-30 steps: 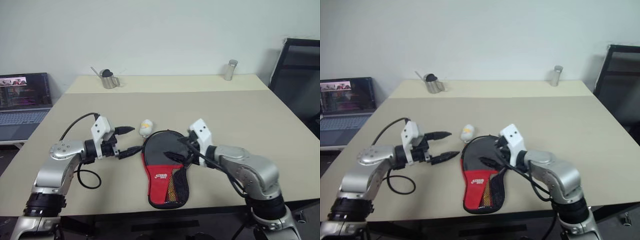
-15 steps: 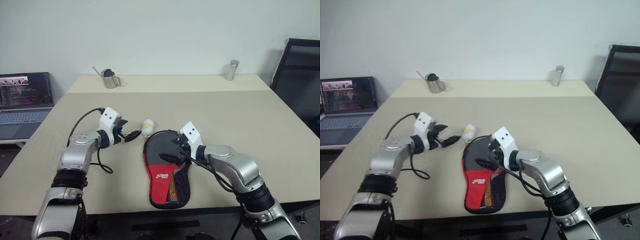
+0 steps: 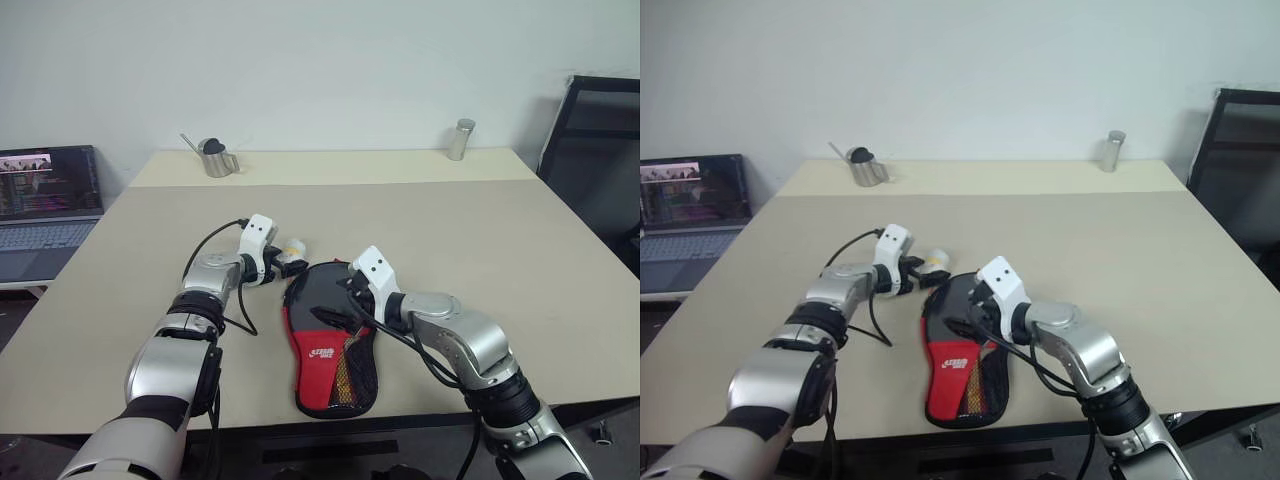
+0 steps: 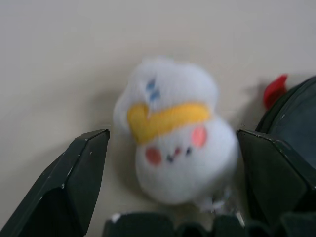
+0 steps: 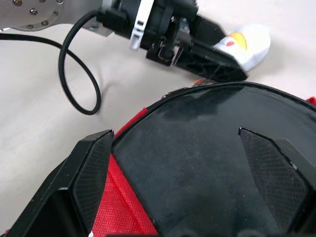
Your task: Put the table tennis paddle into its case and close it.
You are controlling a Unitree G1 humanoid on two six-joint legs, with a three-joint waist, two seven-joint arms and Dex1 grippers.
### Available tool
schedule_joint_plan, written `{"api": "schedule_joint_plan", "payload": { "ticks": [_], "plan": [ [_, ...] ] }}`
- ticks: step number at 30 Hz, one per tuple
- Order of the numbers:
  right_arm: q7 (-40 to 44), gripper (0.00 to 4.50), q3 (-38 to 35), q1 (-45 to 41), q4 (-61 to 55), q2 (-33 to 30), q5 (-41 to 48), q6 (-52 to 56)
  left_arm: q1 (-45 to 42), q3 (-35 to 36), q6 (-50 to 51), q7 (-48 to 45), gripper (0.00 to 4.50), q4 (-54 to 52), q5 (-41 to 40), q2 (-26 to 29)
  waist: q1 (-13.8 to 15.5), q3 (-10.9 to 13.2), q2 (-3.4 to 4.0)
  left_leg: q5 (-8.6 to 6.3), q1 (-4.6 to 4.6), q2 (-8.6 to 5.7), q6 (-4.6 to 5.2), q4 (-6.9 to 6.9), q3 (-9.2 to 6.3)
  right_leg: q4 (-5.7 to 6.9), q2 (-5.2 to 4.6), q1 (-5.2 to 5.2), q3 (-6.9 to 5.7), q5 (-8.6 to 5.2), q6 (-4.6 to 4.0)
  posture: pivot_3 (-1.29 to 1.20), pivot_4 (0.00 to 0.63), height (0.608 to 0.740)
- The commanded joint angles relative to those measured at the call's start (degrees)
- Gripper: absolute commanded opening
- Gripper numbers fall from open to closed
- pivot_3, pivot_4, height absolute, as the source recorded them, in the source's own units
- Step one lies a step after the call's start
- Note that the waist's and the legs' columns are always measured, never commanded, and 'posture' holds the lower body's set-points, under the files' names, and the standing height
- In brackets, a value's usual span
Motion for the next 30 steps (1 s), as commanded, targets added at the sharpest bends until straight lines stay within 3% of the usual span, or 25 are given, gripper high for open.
{"api": "schedule_joint_plan", "payload": {
  "ticks": [1, 19, 22, 30],
  "plan": [
    [-0.69, 4.45, -0.48, -0.59, -2.23, 1.00, -0.45, -2.45, -1.86, 0.49, -1.91, 0.69, 4.50, 1.14, 1.15, -0.67, 0.04, 0.00, 0.00, 0.00, 0.00, 0.00, 0.00, 0.00, 0.00, 0.00, 0.00, 0.00, 0.01, 0.00, 0.00, 0.00, 0.150, 0.740],
    [3.16, 4.45, 5.23, -0.50, 8.95, 2.04, -7.10, -11.83, -1.87, 3.32, -1.44, -0.37, 4.50, 2.03, 1.20, -1.26, 0.03, -0.01, -0.02, 0.00, 0.01, -0.01, 0.00, 0.03, 0.05, 0.05, -0.09, 0.01, 0.06, 0.00, 0.00, 0.00, 0.150, 0.740],
    [3.10, 4.50, 5.42, -0.17, 8.96, 2.41, -7.45, -11.91, -1.73, 4.09, -1.35, 0.89, 3.93, 2.34, 1.04, -1.43, 0.03, -0.01, -0.02, 0.00, 0.02, -0.01, 0.00, 0.04, 0.03, 0.07, -0.09, 0.01, 0.05, 0.00, 0.00, 0.00, 0.150, 0.740],
    [2.31, 4.50, 5.63, 0.09, 11.34, 2.92, -9.66, -12.27, -1.46, 4.78, -1.31, 1.02, 1.08, 2.27, 1.19, -2.21, 0.03, -0.01, -0.02, 0.00, 0.02, -0.01, 0.00, 0.12, 0.03, 0.13, -0.09, 0.02, 0.05, 0.00, -0.01, 0.00, 0.150, 0.740]
  ]
}}
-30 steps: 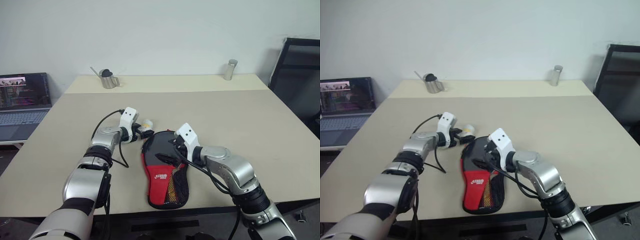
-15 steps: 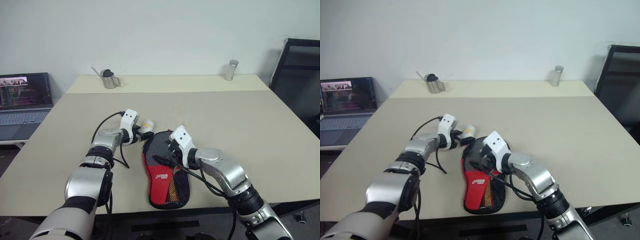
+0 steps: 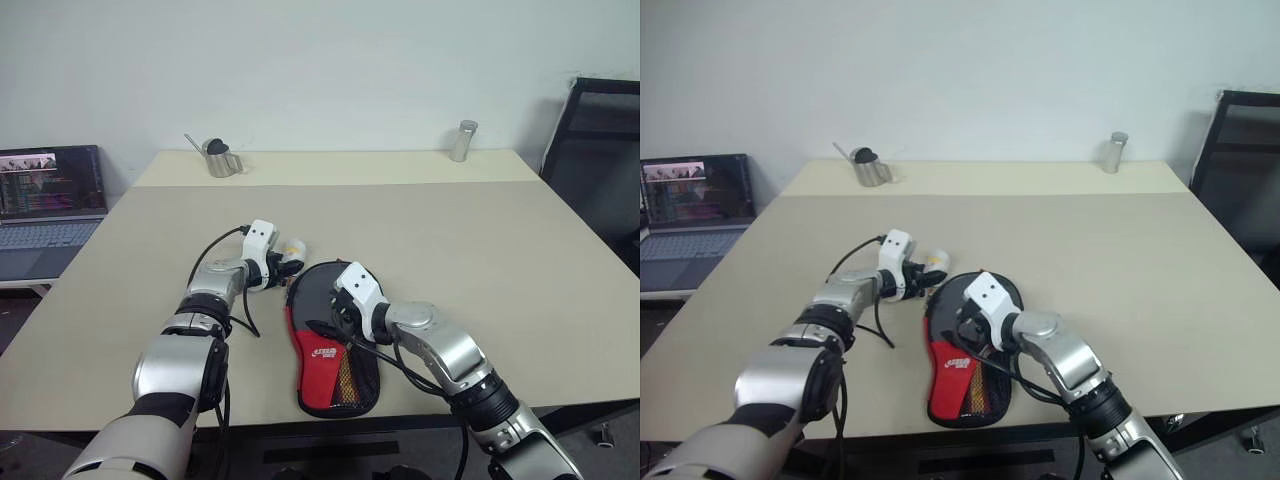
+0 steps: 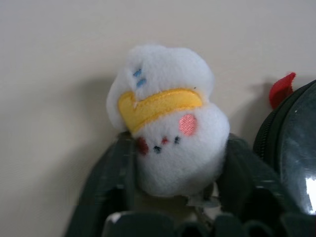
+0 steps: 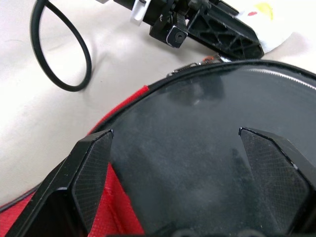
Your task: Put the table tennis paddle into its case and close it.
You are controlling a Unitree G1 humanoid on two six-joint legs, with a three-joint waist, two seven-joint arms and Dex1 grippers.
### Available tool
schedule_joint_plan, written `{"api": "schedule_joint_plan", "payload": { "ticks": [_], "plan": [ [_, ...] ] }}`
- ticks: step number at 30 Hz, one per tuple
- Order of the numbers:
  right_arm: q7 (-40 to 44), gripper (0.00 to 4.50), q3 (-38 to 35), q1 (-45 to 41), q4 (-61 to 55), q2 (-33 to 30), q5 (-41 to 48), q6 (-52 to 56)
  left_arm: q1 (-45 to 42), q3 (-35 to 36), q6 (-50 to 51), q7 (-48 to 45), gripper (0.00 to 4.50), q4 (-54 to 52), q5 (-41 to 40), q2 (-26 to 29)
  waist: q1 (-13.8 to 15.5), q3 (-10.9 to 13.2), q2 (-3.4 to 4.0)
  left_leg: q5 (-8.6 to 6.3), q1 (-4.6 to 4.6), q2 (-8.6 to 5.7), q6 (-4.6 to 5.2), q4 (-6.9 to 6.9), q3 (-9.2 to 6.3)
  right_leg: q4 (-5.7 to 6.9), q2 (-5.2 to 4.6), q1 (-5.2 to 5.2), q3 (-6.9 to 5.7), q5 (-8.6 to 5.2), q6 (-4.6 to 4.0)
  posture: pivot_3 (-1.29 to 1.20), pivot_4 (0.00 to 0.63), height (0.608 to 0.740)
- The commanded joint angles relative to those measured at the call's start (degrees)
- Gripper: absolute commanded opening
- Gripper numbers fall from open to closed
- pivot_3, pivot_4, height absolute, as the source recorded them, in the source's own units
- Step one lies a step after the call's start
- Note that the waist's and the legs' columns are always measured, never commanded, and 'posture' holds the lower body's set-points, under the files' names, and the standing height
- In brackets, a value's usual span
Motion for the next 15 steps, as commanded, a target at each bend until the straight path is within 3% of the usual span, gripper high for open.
{"api": "schedule_joint_plan", "payload": {
  "ticks": [1, 4, 15],
  "plan": [
    [-0.24, 4.50, 0.08, -0.11, 0.09, 0.50, -0.97, -1.05, -0.89, 0.60, -0.12, 0.07, 0.81, -0.53, -0.14, -0.10, 0.00, 0.00, 0.00, 0.00, 0.00, 0.00, 0.00, 0.00, 0.00, 0.00, 0.00, 0.00, -0.01, 0.00, 0.00, 0.00, 0.150, 0.740],
    [-1.03, 4.50, 0.24, -0.13, 1.79, 0.98, -2.06, -0.79, -0.59, 0.92, -0.53, 0.05, 0.19, -1.16, -0.15, 0.16, 0.00, -0.01, -0.01, 0.00, 0.00, 0.00, 0.00, 0.01, 0.00, 0.01, 0.00, 0.00, 0.00, 0.00, 0.00, 0.00, 0.150, 0.740],
    [-1.61, 4.50, 2.78, 1.15, 5.85, 0.89, -6.22, 1.37, 0.04, -0.26, -2.71, -4.35, 0.18, -7.32, 0.38, 3.49, -0.09, -0.15, -0.16, 0.00, 0.09, 0.03, 0.00, 0.02, 0.03, 0.05, 0.01, 0.03, 0.04, 0.00, 0.00, 0.00, 0.150, 0.740]
  ]
}}
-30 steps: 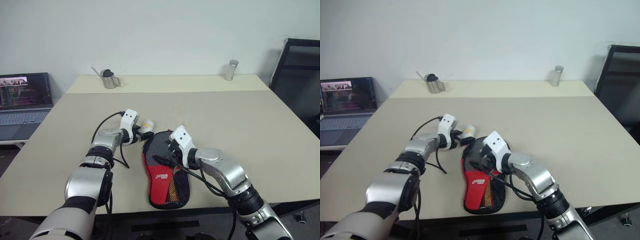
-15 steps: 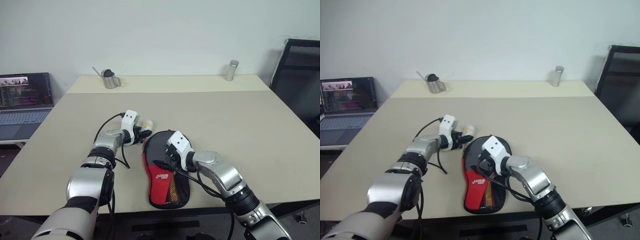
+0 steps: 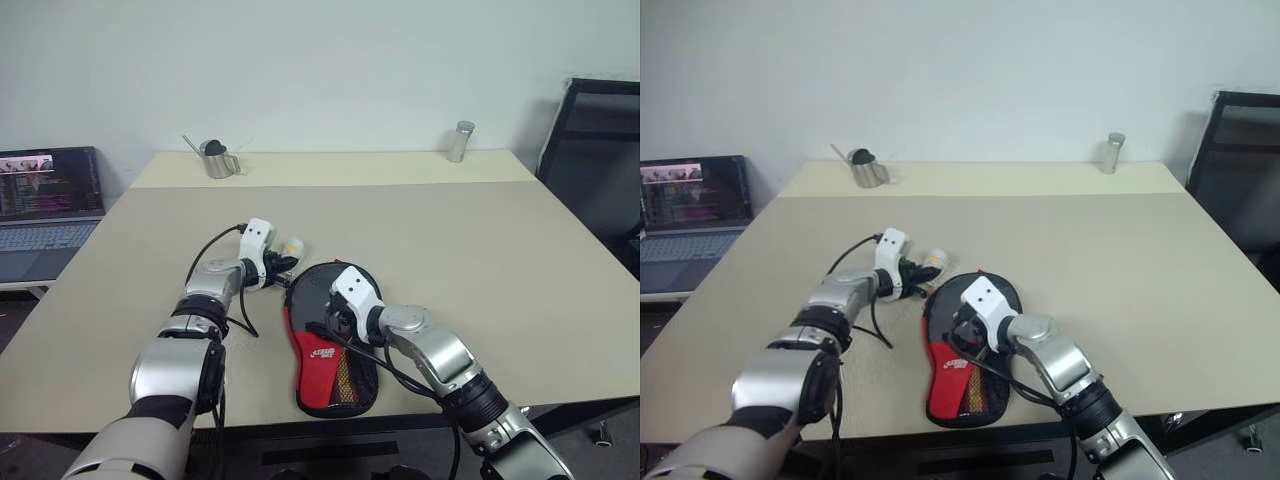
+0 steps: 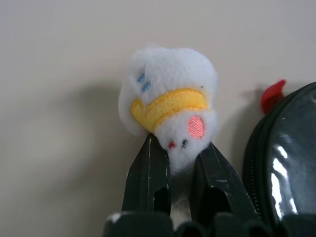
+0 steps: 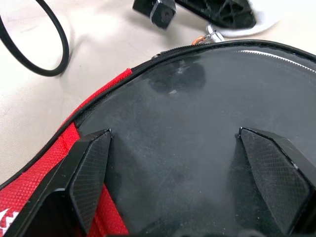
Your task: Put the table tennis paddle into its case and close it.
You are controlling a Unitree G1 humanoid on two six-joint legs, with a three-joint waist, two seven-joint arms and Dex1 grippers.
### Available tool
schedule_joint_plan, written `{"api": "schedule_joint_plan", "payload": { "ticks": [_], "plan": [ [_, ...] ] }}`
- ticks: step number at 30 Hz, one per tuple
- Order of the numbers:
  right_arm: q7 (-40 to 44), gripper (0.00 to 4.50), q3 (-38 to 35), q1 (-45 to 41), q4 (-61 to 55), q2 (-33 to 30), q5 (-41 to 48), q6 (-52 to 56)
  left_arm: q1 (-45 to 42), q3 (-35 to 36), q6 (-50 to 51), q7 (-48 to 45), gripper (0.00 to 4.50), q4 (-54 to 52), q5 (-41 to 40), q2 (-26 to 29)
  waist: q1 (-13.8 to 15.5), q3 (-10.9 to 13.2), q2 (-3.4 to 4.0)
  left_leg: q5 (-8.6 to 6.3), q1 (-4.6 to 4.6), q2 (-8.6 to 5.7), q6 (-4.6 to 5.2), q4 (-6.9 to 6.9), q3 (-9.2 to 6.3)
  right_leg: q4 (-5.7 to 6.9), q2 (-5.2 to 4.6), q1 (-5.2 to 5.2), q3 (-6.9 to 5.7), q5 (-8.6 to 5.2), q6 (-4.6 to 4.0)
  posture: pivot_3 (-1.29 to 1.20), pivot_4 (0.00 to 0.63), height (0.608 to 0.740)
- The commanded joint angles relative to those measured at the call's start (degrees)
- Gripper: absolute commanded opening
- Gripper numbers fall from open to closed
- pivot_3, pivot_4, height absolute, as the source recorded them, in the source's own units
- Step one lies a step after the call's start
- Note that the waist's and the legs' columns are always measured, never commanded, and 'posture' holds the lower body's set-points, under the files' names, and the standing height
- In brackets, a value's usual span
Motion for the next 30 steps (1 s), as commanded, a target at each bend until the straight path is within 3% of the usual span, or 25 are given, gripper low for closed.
{"api": "schedule_joint_plan", "payload": {
  "ticks": [1, 14, 30],
  "plan": [
    [-0.34, 4.50, 1.55, 1.45, 2.70, -1.00, -2.16, 2.28, -1.41, -1.00, -2.20, -1.61, 0.18, -3.85, 0.83, 1.87, 0.01, -0.07, -0.03, 0.00, 0.01, 0.01, 0.00, 0.00, 0.00, 0.00, 0.00, 0.01, 0.00, 0.00, 0.00, 0.00, 0.150, 0.740],
    [-0.05, 4.50, 0.75, 3.75, 0.94, -5.84, -3.11, 3.78, -6.78, -5.89, -10.02, 4.48, 0.18, 3.97, 7.75, -1.59, 0.58, -0.42, -0.32, -0.01, 0.01, -0.05, 0.01, 0.12, -0.04, -0.02, -0.17, 0.14, -0.01, 0.01, 0.02, 0.00, 0.150, 0.740],
    [-0.57, 4.50, 0.50, 4.95, 0.84, -6.43, -3.10, 4.78, -11.18, -10.81, -15.96, 16.16, 0.18, 8.44, 17.03, -6.89, 0.64, -0.44, -0.34, -0.01, 0.00, -0.05, 0.01, 0.18, -0.09, -0.01, -0.17, 0.17, -0.06, 0.01, 0.04, 0.00, 0.150, 0.740]
  ]
}}
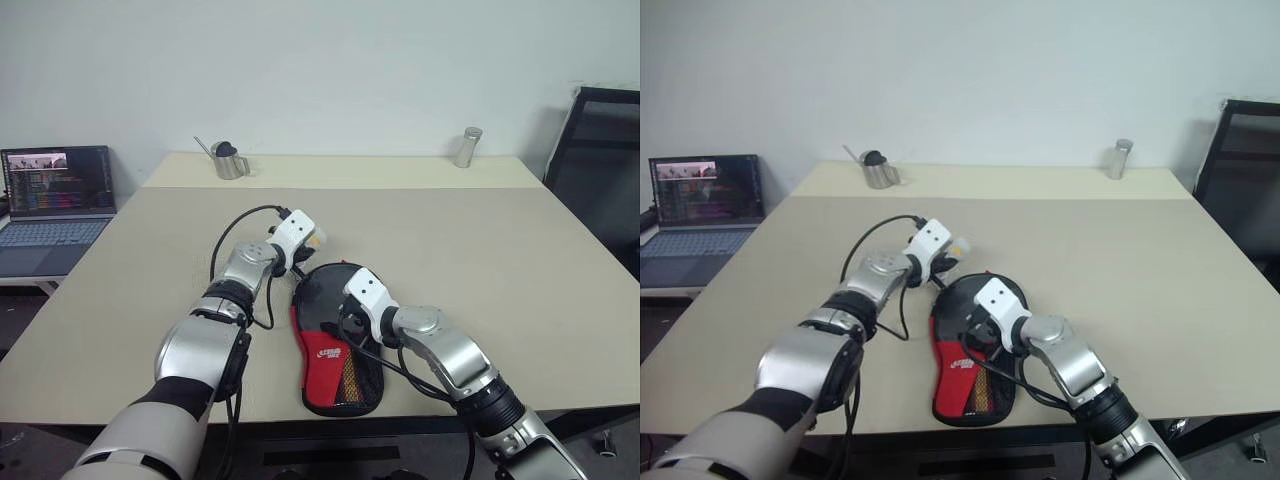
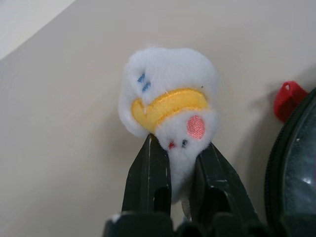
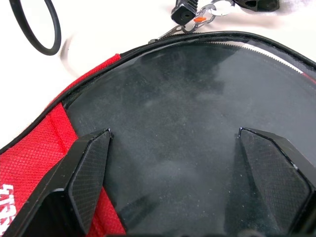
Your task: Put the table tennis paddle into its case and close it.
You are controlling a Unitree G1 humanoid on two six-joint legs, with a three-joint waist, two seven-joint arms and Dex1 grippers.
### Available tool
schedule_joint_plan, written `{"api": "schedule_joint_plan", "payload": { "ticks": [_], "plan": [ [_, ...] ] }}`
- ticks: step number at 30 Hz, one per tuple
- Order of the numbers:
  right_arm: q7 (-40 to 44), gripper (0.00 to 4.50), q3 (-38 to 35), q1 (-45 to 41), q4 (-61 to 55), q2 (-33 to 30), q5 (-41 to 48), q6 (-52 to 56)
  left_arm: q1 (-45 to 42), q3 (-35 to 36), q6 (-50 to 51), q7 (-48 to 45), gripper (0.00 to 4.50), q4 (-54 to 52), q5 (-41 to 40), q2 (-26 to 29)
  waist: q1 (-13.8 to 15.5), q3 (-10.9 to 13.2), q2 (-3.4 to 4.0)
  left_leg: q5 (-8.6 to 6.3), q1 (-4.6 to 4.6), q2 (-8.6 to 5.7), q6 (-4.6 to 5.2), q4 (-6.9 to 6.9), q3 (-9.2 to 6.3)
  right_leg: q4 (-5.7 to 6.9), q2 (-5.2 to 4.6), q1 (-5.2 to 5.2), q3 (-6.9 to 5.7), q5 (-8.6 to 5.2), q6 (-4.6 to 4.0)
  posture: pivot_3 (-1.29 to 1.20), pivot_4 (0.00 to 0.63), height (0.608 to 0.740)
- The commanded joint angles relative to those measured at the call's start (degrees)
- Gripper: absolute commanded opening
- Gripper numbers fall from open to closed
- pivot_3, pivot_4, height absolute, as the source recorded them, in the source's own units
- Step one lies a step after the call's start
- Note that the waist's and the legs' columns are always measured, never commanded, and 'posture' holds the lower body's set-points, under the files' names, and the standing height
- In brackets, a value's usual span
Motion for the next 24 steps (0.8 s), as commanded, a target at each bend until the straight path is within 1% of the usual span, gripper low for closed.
{"api": "schedule_joint_plan", "payload": {
  "ticks": [1, 5, 10, 20, 24],
  "plan": [
    [-0.63, 4.50, 0.96, 2.78, 4.37, -2.04, -2.37, 3.49, -3.84, -0.70, -2.55, 2.46, 0.18, -0.51, 1.79, -0.54, 0.00, 0.00, 0.00, 0.00, 0.00, 0.00, 0.00, 0.01, 0.00, 0.00, 0.00, 0.00, 0.00, 0.00, 0.00, 0.00, 0.150, 0.740],
    [-0.93, 4.50, 1.10, 3.10, 4.11, -1.75, -2.44, 3.87, -4.93, -2.76, -4.39, 4.41, 0.18, -0.06, 4.83, -1.13, 0.03, 0.00, 0.00, 0.00, 0.00, 0.00, 0.00, 0.01, -0.01, 0.00, 0.00, 0.02, -0.02, 0.00, 0.01, 0.00, 0.150, 0.740],
    [-1.01, 4.50, 1.72, 3.63, 4.30, -1.48, -2.63, 3.59, -6.62, -3.58, -6.23, 6.22, 0.18, 0.27, 6.84, -2.40, 0.05, 0.00, 0.00, 0.00, 0.00, 0.00, 0.00, 0.02, -0.03, -0.01, -0.01, 0.03, -0.03, 0.00, 0.01, 0.00, 0.150, 0.740],
    [-1.76, 4.50, 2.22, 4.46, 5.20, -0.53, -2.68, 3.24, -10.07, -9.55, -11.40, 9.50, 0.18, 0.73, 14.31, -5.18, 0.04, -0.01, 0.00, 0.00, 0.05, 0.01, 0.00, 0.03, -0.07, -0.03, -0.01, 0.12, -0.08, 0.00, 0.01, 0.00, 0.150, 0.740],
    [-2.38, 4.50, 2.21, 4.47, 5.23, 0.23, -2.57, 3.35, -11.66, -10.86, -13.18, 11.18, 0.18, 0.88, 16.08, -6.64, 0.01, -0.01, 0.00, 0.00, 0.07, 0.05, 0.00, 0.04, -0.10, -0.03, -0.01, 0.13, -0.10, 0.00, 0.01, 0.00, 0.150, 0.740]
  ]
}}
